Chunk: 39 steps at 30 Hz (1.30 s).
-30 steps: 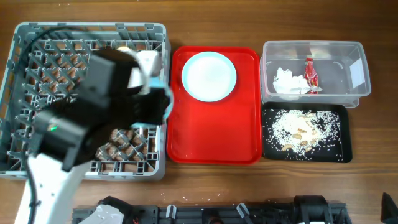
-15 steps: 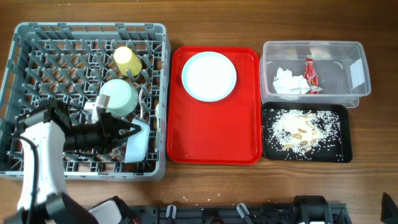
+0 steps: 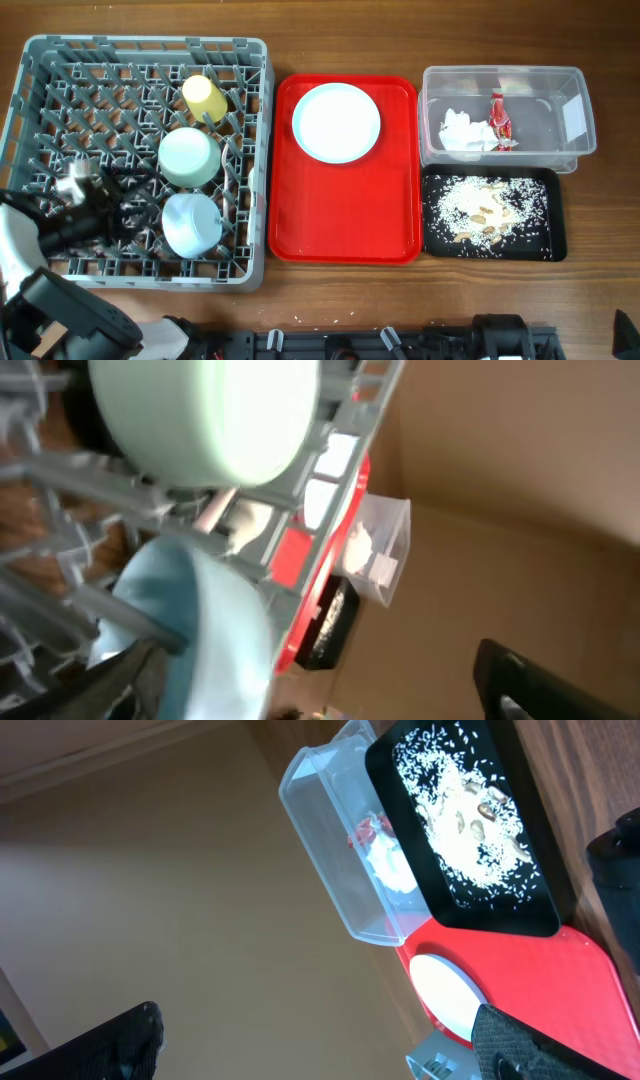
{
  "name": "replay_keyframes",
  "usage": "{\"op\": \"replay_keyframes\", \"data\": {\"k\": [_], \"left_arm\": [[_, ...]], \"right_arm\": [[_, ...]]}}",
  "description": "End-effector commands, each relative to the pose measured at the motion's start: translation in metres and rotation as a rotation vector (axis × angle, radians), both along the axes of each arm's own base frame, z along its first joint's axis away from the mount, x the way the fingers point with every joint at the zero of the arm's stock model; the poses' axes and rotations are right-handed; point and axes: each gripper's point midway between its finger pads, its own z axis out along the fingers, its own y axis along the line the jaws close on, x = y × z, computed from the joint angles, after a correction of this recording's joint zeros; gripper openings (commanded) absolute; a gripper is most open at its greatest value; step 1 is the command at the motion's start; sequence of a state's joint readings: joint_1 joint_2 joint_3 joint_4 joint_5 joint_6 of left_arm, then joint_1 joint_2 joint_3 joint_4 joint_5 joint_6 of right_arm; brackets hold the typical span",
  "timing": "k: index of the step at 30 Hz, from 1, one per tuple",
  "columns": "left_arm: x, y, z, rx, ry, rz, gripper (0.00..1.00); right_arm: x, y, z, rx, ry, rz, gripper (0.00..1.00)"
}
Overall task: Sort waste into correct bins and load items into the dishwasher rack
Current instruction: 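Carry the light-blue bowl with the left gripper into the rack, then reach the left gripper to the light-blue plate edge and grasp it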
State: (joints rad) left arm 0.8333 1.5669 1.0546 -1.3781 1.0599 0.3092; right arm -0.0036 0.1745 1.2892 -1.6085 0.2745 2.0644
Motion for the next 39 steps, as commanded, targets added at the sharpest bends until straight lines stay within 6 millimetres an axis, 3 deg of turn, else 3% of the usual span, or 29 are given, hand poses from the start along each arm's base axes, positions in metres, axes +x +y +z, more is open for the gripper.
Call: {"op": "replay_keyframes", "data": {"k": [1,4,7,8,9,11,12,14,17,20,22,24,26,29,32,35,39], "left_arm": [[0.011,0.011,0.045,0.078,-0.071,0.001,1.0],[0.004,-0.007,0.057,0.169,-0.096,-0.059,1.0],[-0.005,-0.05,0.064,0.158,-0.08,-0.196,1.0],[-0.009,-0.065,0.061,0.153,-0.077,-0.261,0.63],[-0.012,-0.077,0.055,0.164,-0.059,-0.32,0.04],[-0.021,-0.096,0.031,0.199,0.043,-0.407,0.04],[-0.026,-0.096,0.006,0.275,0.168,-0.413,0.04],[-0.032,-0.075,-0.025,0.448,0.384,-0.33,0.04],[-0.043,-0.032,-0.042,0.645,0.631,-0.1,0.04],[-0.042,-0.024,-0.044,0.693,0.652,-0.064,0.04],[-0.05,-0.007,-0.046,0.788,0.702,-0.036,0.04],[-0.059,-0.003,-0.042,0.799,0.762,0.003,0.04],[-0.055,-0.003,-0.027,0.794,0.747,0.017,0.04],[-0.035,-0.005,0.018,0.787,0.652,0.092,0.06],[-0.004,-0.036,0.066,0.744,0.417,0.056,0.1],[0.032,-0.099,0.098,0.714,0.105,-0.1,0.1],[0.072,-0.202,0.114,0.728,-0.22,-0.302,0.2]], "right_arm": [[-0.002,-0.003,0.0,-0.002,-0.012,-0.025,1.0],[-0.002,-0.003,0.0,-0.003,-0.011,-0.024,1.0],[-0.002,-0.003,0.0,-0.002,-0.012,-0.024,1.0],[-0.002,-0.003,0.0,-0.002,-0.012,-0.024,1.0],[-0.002,-0.003,0.0,-0.002,-0.012,-0.025,1.0],[-0.002,-0.003,0.0,-0.002,-0.012,-0.024,1.0],[-0.002,-0.003,0.0,-0.002,-0.012,-0.025,1.0],[-0.002,-0.003,0.0,-0.002,-0.012,-0.024,1.0],[-0.002,-0.003,0.0,-0.002,-0.012,-0.024,1.0],[-0.002,-0.003,0.0,-0.003,-0.011,-0.024,1.0],[-0.002,-0.003,0.0,-0.002,-0.012,-0.024,1.0],[-0.002,-0.003,0.0,-0.003,-0.011,-0.024,1.0],[-0.002,-0.003,0.0,-0.003,-0.011,-0.024,1.0],[-0.002,-0.003,0.0,-0.002,-0.012,-0.024,1.0],[-0.002,-0.003,0.0,-0.002,-0.012,-0.024,1.0],[-0.002,-0.003,0.0,-0.002,-0.012,-0.024,1.0],[-0.002,-0.003,0.0,-0.003,-0.011,-0.024,1.0]]}}
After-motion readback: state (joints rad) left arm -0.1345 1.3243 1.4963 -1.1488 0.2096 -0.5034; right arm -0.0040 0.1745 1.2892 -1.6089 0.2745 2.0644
